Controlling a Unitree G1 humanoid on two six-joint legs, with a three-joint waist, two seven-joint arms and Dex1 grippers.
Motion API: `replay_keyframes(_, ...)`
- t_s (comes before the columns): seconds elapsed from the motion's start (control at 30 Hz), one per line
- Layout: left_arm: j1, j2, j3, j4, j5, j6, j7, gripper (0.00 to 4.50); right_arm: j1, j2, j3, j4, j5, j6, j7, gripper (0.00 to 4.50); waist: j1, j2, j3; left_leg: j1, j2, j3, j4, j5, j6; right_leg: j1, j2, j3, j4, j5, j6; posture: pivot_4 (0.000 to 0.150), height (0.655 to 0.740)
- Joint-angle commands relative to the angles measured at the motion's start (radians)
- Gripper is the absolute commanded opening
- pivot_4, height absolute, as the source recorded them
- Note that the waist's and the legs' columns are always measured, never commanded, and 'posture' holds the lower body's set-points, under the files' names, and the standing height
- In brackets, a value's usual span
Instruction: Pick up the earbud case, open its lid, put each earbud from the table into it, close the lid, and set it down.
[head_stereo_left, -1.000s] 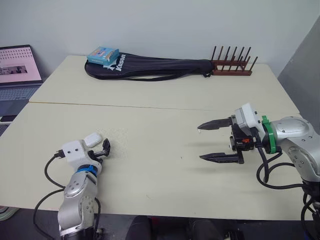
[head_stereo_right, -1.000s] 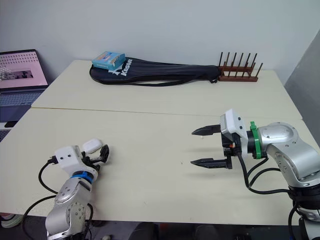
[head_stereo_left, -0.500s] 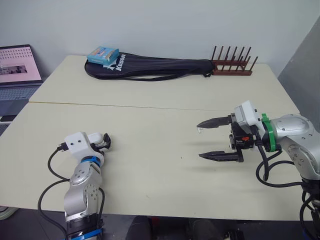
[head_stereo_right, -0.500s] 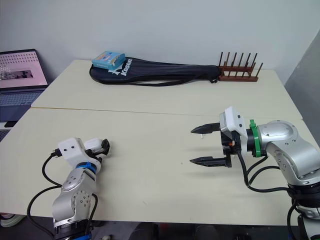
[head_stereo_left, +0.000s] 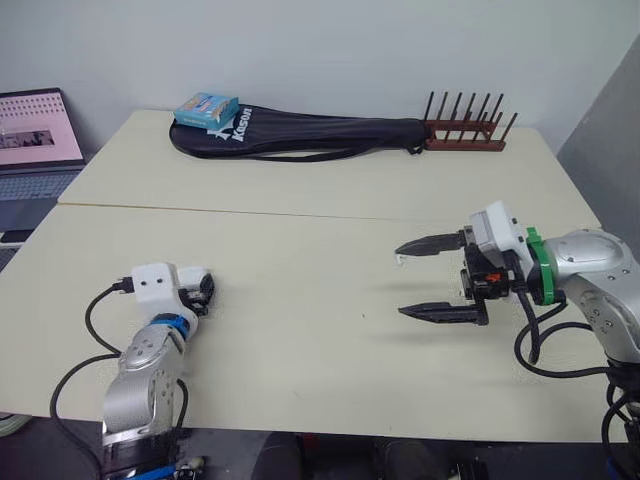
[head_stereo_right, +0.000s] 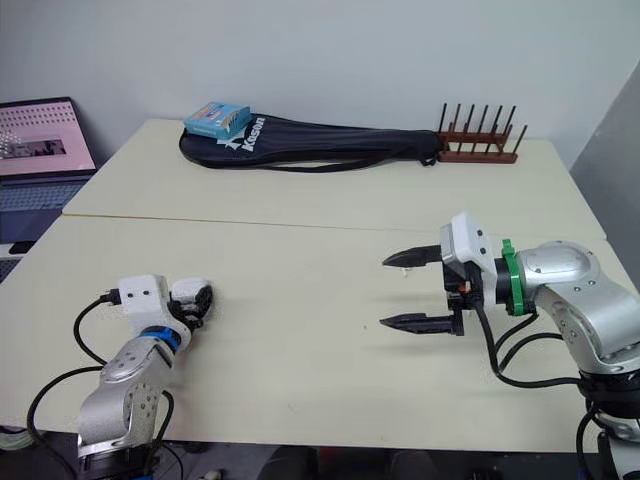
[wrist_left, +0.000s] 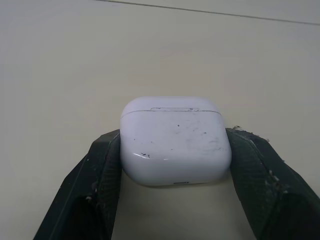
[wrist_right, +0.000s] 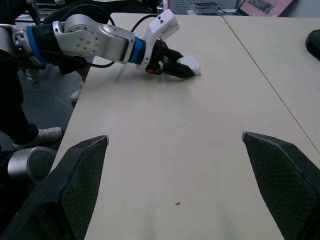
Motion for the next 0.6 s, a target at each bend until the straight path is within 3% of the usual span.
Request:
replay_keyframes(0.03, 0.031, 0.024, -0.202, -0.081, -0.02, -0.09, -0.248, 2.77, 0.031, -0.031, -0.07, -0.064, 0.047, 0.053, -0.034, 4.5, 0.008, 0.0, 0.0, 0.0, -0.001, 0.0, 0.0, 0.0, 0.0, 0.0, 0.0, 0.0, -0.001, 0.0, 0.0, 0.15, 0.7026)
replay_keyframes(0.33, -0.007, 0.031, -0.47, -0.099, 0.064, -0.45, -0.538, 2.77, 0.142, -0.065, -0.174, -0.141, 0.252, 0.393, -0.251, 4.5, 0.011, 0.0, 0.0, -0.001, 0.002, 0.0, -0.001, 0.0, 0.0, -0.001, 0.004, 0.003, -0.002, 0.0, -0.001, 0.15, 0.7026)
replay_keyframes(0.43, -0.032, 0.026, -0.499, -0.066, 0.081, -0.554, -0.582, 2.77, 0.145, -0.067, -0.154, -0.149, 0.325, 0.518, -0.31, 4.5, 0.003, 0.0, 0.0, 0.0, 0.001, 0.002, -0.002, 0.0, 0.0, -0.001, 0.004, 0.004, -0.002, 0.0, -0.001, 0.15, 0.7026)
replay_keyframes(0.6, -0.07, 0.023, -0.509, -0.017, 0.105, -0.684, -0.619, 2.77, 0.093, 0.037, -0.138, -0.092, 0.426, 0.659, -0.446, 4.5, -0.006, 0.0, 0.001, 0.0, 0.001, 0.002, -0.001, 0.0, 0.0, -0.001, 0.004, 0.005, -0.002, 0.0, 0.0, 0.15, 0.7026)
